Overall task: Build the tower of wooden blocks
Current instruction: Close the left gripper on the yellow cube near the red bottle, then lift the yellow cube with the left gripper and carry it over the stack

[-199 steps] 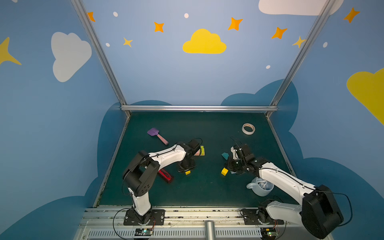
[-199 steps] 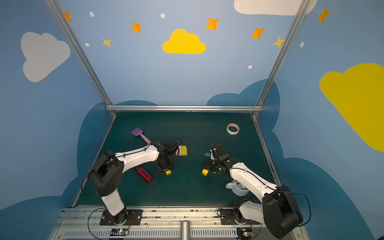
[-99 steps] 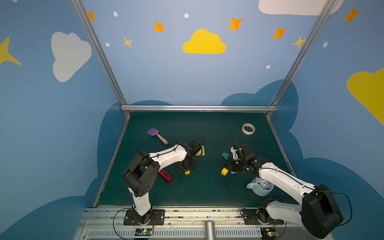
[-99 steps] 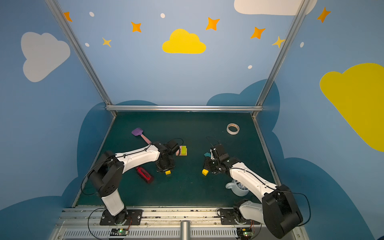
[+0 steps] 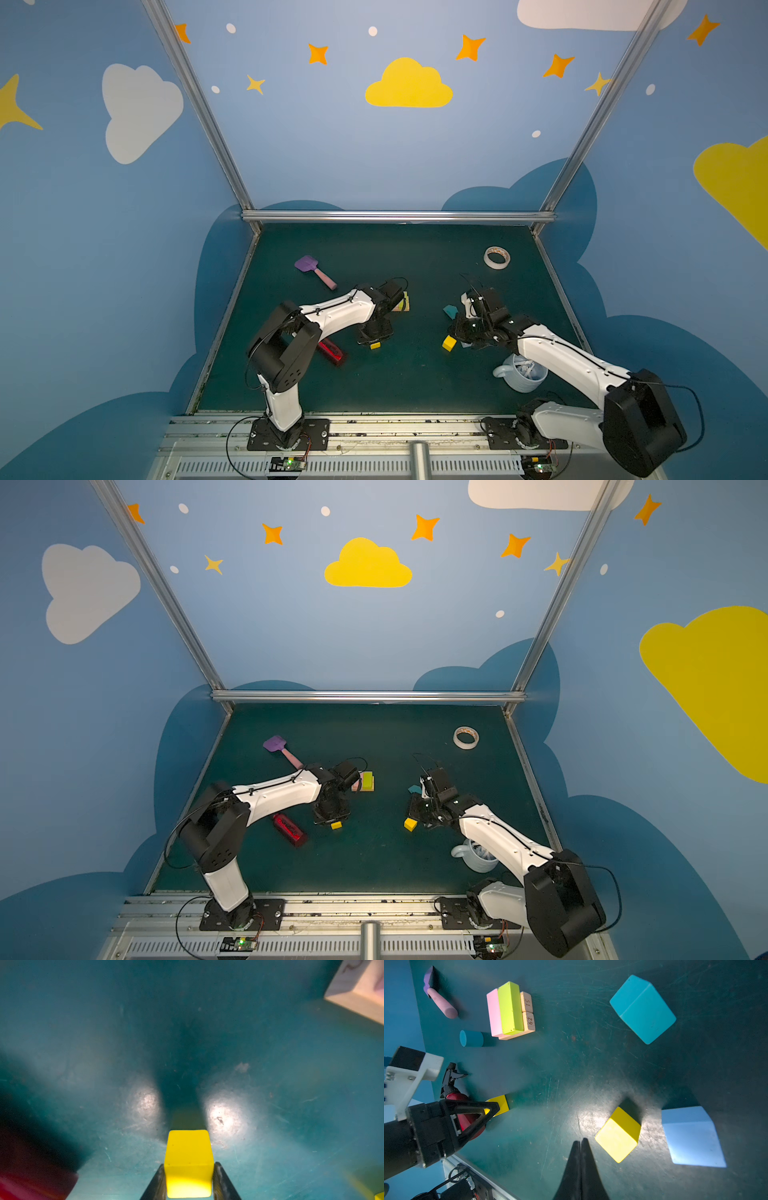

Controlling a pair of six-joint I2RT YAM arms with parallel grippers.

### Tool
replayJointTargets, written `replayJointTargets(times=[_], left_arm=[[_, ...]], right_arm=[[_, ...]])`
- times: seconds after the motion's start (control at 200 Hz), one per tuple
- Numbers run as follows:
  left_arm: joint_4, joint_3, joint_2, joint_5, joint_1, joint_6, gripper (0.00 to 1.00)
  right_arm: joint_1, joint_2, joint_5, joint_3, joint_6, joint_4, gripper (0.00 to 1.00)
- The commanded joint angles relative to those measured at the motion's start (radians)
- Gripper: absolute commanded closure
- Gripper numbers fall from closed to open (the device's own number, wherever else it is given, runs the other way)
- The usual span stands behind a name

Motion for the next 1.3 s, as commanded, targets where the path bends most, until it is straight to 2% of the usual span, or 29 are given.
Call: replayJointTargets(times=[0.0,0.12,0.29,0.451,0.646,0.831,1.091,1.166,1.297], left_arm=[[-0.027,0.006,0.011,-0.018,-0.003,0.007,0.65],[-0.033,0.01,0.01,-0.025,-0.002,0.008,0.7],[-0.045,0.017,0.001,-0.029,-0.004,0.017,0.89],[-0.086,0.061,-0.029,-0.051,-0.003,0.056,0.94],[-0.154,0.199,-0.047,-0.062,0.007,0.183,0.95],[-0.207,0.354,0.002,0.002,0.059,0.354,0.95],[-0.322,0.658,0.188,0.053,0.115,0.583,0.95],[-0.37,0.752,0.256,0.089,0.126,0.623,0.94],[-0.455,0.894,0.366,0.084,0.139,0.648,0.94]], right_arm=[[-0.003,-0.001,-0.002,-0.009,0.007,0.007,0.99],[-0.003,-0.009,0.001,-0.035,0.009,0.004,0.99],[-0.003,-0.018,0.004,-0.037,0.009,-0.003,0.99],[-0.002,-0.036,0.001,-0.024,0.002,-0.023,0.99],[-0.007,-0.052,-0.01,0.022,-0.026,-0.064,0.98],[-0.014,-0.065,-0.036,0.04,-0.047,-0.082,0.98],[-0.04,-0.099,-0.047,0.056,-0.075,-0.128,0.95],[-0.05,-0.11,-0.052,0.059,-0.081,-0.137,0.95],[-0.067,-0.13,-0.059,0.064,-0.091,-0.153,0.94]])
